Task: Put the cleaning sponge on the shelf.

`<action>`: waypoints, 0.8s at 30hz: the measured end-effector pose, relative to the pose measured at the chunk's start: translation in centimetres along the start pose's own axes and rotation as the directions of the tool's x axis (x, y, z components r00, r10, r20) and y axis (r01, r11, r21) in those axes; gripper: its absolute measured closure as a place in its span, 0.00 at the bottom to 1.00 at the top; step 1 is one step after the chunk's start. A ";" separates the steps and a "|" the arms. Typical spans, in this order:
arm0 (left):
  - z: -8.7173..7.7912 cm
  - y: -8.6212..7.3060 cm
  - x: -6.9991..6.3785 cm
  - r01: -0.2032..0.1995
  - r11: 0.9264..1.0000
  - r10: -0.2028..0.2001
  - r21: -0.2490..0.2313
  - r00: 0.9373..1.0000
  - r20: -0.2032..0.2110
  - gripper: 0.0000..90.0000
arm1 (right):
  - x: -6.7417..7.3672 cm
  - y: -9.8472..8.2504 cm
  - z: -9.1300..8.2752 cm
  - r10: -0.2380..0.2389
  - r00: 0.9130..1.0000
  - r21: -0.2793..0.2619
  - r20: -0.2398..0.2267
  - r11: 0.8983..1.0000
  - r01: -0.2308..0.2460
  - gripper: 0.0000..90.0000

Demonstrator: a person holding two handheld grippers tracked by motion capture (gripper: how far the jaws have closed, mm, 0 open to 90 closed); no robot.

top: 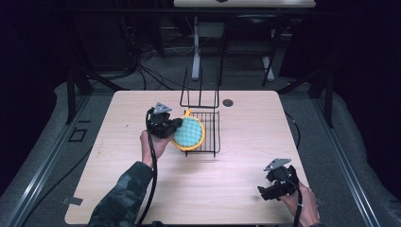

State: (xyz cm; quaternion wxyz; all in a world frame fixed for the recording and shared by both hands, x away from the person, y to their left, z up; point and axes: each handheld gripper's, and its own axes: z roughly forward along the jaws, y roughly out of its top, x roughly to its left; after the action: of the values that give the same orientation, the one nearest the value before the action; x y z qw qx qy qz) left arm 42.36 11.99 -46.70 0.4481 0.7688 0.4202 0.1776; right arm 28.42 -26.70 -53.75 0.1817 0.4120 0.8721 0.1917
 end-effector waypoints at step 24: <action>2.6 -0.4 -0.1 0.039 0.999 -0.039 0.012 0.999 0.019 0.97 | -0.2 -0.1 0.1 0.002 1.000 -0.003 -0.005 1.000 -0.002 0.10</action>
State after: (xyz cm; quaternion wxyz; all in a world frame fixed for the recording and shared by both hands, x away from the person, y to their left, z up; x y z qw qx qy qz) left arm 43.82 10.58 -48.39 0.4509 0.7646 0.4321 0.1591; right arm 28.50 -26.85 -53.85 0.1800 0.4119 0.8719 0.1943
